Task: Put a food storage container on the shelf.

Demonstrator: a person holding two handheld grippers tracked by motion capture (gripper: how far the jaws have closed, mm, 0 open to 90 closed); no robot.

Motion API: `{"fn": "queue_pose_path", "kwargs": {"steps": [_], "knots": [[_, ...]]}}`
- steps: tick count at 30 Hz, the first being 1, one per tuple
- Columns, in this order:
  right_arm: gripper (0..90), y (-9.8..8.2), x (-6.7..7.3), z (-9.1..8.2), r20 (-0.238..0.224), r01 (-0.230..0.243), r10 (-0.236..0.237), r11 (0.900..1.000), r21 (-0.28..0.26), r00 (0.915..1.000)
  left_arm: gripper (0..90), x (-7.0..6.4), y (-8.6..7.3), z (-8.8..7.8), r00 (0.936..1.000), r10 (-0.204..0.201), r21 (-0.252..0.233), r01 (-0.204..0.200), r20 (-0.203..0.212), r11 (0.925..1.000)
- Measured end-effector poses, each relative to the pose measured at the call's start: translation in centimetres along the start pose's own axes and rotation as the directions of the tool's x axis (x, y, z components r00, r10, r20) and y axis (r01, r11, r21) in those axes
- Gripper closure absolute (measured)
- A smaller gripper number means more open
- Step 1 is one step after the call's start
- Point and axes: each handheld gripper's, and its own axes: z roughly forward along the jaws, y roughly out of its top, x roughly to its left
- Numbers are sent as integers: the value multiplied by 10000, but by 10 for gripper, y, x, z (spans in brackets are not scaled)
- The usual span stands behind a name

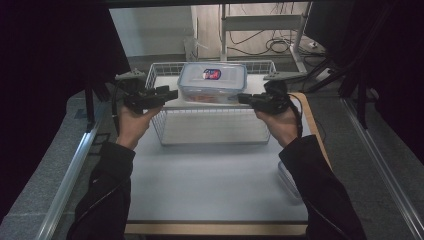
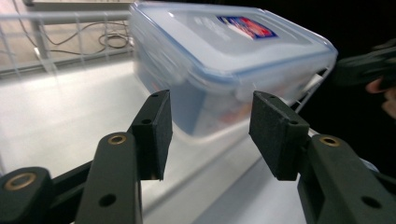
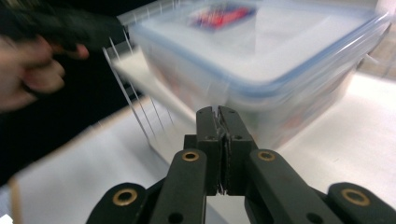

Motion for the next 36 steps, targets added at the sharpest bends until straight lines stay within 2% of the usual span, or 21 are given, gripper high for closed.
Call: {"fn": "queue_pose_path", "kwargs": {"steps": [1, 2, 4, 6, 10, 15, 16, 19, 20, 25, 26, 30, 36], "knots": [[879, -3, 2, 6, 183, 270, -276, 9993, 274, 9995, 473, -2, -4, 0, 10000, 26, 7, -26, 23, 10000], [879, -4, 2, 10, 328, 340, -352, 9987, 372, 9988, 460, -4, -7, -1, 10000, 55, -2, -55, 48, 10000], [879, -4, -1, 14, 290, 186, -197, 9990, 406, 9994, 410, -8, -14, -3, 9999, 111, 19, -111, 49, 9999], [890, -4, -6, 17, 183, -61, 55, 9994, 330, 9998, 354, -13, -21, -6, 9992, 377, 109, -376, -133, 9992], [890, -4, -11, 20, 420, -174, 163, 9995, 267, 9990, 297, -21, -33, -11, 9966, 783, 195, -778, -273, 9968], [878, -5, -13, 21, 526, -213, 197, 9993, 299, 9984, 263, -28, -45, -14, 9954, 940, 266, -935, -200, 9953], [865, -5, -12, 21, 525, -245, 231, 9993, 275, 9984, 252, -32, -49, -14, 9956, 935, 272, -933, -81, 9953], [788, -7, -7, 20, 607, -107, 95, 9998, 187, 9981, 208, -40, -58, -15, 9957, 880, 335, -890, 284, 9955], [759, -7, -5, 20, 626, -50, 39, 9998, 169, 9980, 197, -44, -63, -15, 9944, 1001, 408, -1014, 338, 9940], [598, -16, 3, 16, 548, 164, -166, 9999, 41, 9984, 149, -59, -82, -15, 9903, 1366, 656, -1379, 236, 9883], [566, -18, 5, 16, 528, 187, -191, 9998, 70, 9984, 138, -62, -86, -14, 9887, 1499, 767, -1501, 85, 9857], [436, -28, 10, 14, 645, 560, -568, 9983, 139, 9963, 114, -67, -99, -11, 9849, 1730, 1047, -1714, -68, 9796], [284, -48, 19, 12, 669, 963, -982, 9949, 311, 9929, 76, -72, -119, -8, 9841, 1775, 1043, -1766, 10, 9787]]}}
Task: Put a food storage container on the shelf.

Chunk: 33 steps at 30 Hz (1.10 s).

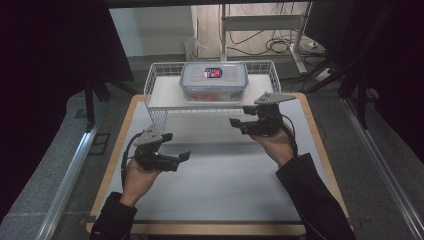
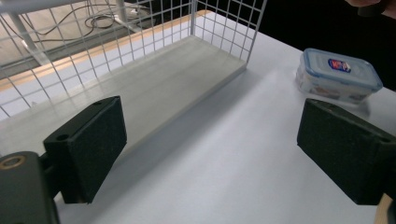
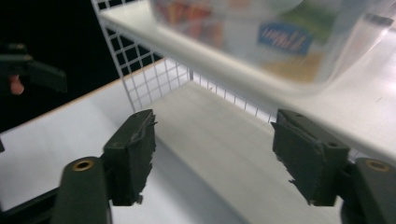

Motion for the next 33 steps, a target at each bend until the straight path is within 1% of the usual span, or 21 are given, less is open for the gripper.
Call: {"fn": "queue_pose_path", "kwargs": {"steps": [2, 5, 9, 11, 12, 13, 15, 18, 20, 23, 26, 27, 28, 30, 33], "knots": [[248, -6, 4, -1, -5, 201, -201, 9998, 51, 9998, 69, -2, -5, 1, 9999, 106, 97, -105, -133, 9999], [203, -13, 9, -1, 17, 379, -380, 9993, 39, 9993, 68, -6, -12, 0, 9995, 159, -72, -161, -262, 9998], [149, -25, 15, -4, -147, 307, -308, 9995, -38, 9994, 53, -13, -19, -3, 9975, 438, -51, -441, -558, 9990], [137, -33, 17, -6, -184, 200, -202, 9998, -85, 9996, 49, -16, -23, -3, 9970, 475, -74, -481, -607, 9988], [123, -36, 19, -6, -173, 212, -213, 9998, -28, 9996, 49, -18, -25, -3, 9967, 524, -84, -530, -615, 9986], [107, -38, 20, -7, -150, 318, -316, 9994, 165, 9994, 49, -20, -28, -3, 9968, 538, -77, -543, -590, 9985], [99, -43, 24, -10, -62, 415, -414, 9990, 155, 9991, 50, -24, -32, -2, 9966, 641, -20, -643, -519, 9979], [89, -50, 29, -15, -195, 332, -329, 9993, 147, 9993, 55, -34, -38, -1, 9936, 1032, 47, -1031, -468, 9947], [84, -55, 33, -17, -211, 288, -284, 9994, 181, 9994, 55, -38, -41, 1, 9924, 1185, 113, -1182, -317, 9929], [74, -65, 38, -20, -194, 371, -365, 9988, 330, 9991, 56, -43, -48, 5, 9899, 1398, 434, -1386, -255, 9894], [67, -75, 42, -22, -157, 508, -501, 9975, 494, 9986, 48, -45, -55, 9, 9877, 1554, 926, -1535, -139, 9838], [61, -79, 44, -23, -195, 531, -522, 9971, 536, 9984, 47, -45, -58, 9, 9876, 1562, 1051, -1539, -134, 9825], [60, -83, 45, -24, -207, 586, -575, 9968, 544, 9981, 47, -46, -60, 10, 9890, 1479, 1119, -1459, -92, 9829], [60, -93, 47, -26, -173, 590, -580, 9963, 624, 9982, 45, -46, -65, 9, 9916, 1294, 1125, -1282, -33, 9854], [60, -108, 49, -29, -237, 506, -490, 9961, 726, 9985, 45, -47, -72, 8, 9935, 1138, 1191, -1129, -4, 9864]]}}
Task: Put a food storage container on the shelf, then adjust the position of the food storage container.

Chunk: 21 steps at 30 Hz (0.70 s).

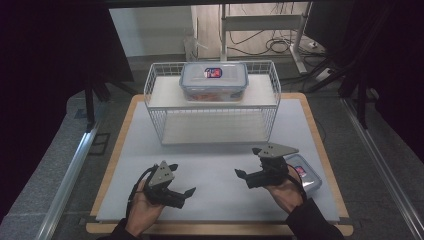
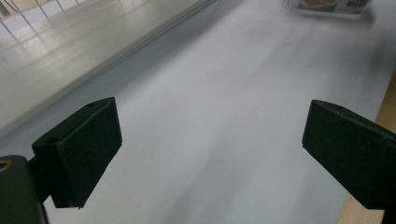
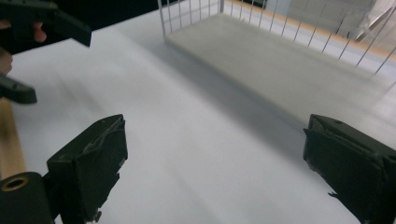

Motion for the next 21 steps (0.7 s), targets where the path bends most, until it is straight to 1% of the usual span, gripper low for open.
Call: {"fn": "queue_pose_path", "kwargs": {"steps": [3, 5, 7, 10, 14, 18, 20, 21], "knots": [[60, -13, 3, -3, -109, -56, 58, 9998, 177, 9999, 43, -1, -7, 1, 9999, -106, 209, 104, 68, 9997], [60, -23, 6, -5, -98, -93, 97, 9993, 351, 9999, 38, -3, -11, 2, 10000, -44, 442, 45, -12, 9990], [59, -30, 8, -6, -122, -243, 250, 9980, 579, 9996, 35, -4, -15, 3, 9999, 44, 652, -38, -97, 9979], [59, -38, 9, -5, -28, -299, 303, 9954, 912, 9995, 34, -6, -16, 4, 9998, 102, 707, -90, -170, 9975], [58, -40, 7, -5, 124, -469, 459, 9933, 1060, 9989, 33, -5, -16, 3, 9998, 10, 605, 2, -199, 9982], [16, -41, 5, -5, 218, -637, 612, 9881, 1398, 9979, 33, -3, -17, 4, 9997, -58, 774, 77, -249, 9970], [11, -42, 4, -5, 286, -785, 752, 9865, 1436, 9968, 33, -3, -18, 4, 9996, -103, 767, 124, -276, 9970], [9, -42, 3, -6, 375, -988, 943, 9841, 1475, 9948, 33, -3, -18, 4, 9995, -107, 758, 129, -291, 9970]]}}
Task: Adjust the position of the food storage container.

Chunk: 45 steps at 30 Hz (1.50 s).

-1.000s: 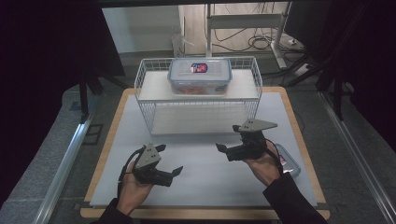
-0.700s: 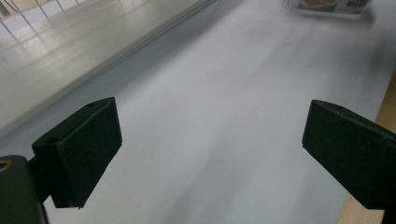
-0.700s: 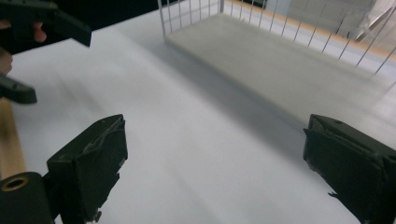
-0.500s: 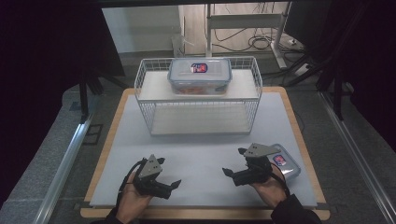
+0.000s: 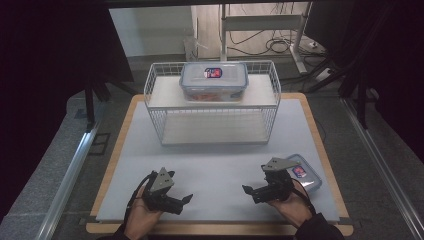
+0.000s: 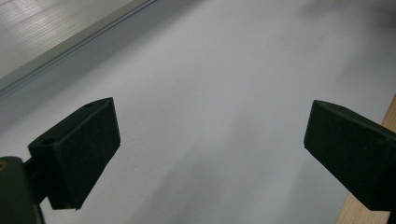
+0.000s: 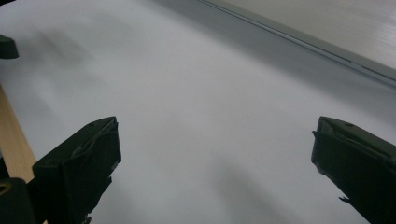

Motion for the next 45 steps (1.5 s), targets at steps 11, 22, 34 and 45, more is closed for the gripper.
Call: {"fn": "queue_pose_path", "kwargs": {"steps": [11, 22, 34, 45], "knots": [[446, 0, -17, -32, 583, -591, 590, 9983, -3, 9966, 34, -2, 0, 3, 9999, 120, 192, -120, 11, 9997], [819, -17, -55, -69, 1851, -1301, 1361, 9905, -443, 9732, 36, -2, -1, 5, 9998, 174, 315, -178, 115, 9993], [895, -41, -94, -101, 3525, -1969, 2152, 9765, -875, 9107, 41, -1, -2, 6, 9995, 64, 402, -76, 305, 9992], [896, -64, -112, -99, 4296, -2951, 2662, 9555, 5, 8629, 44, 1, -2, 7, 9994, 13, 432, -28, 351, 9991]]}}
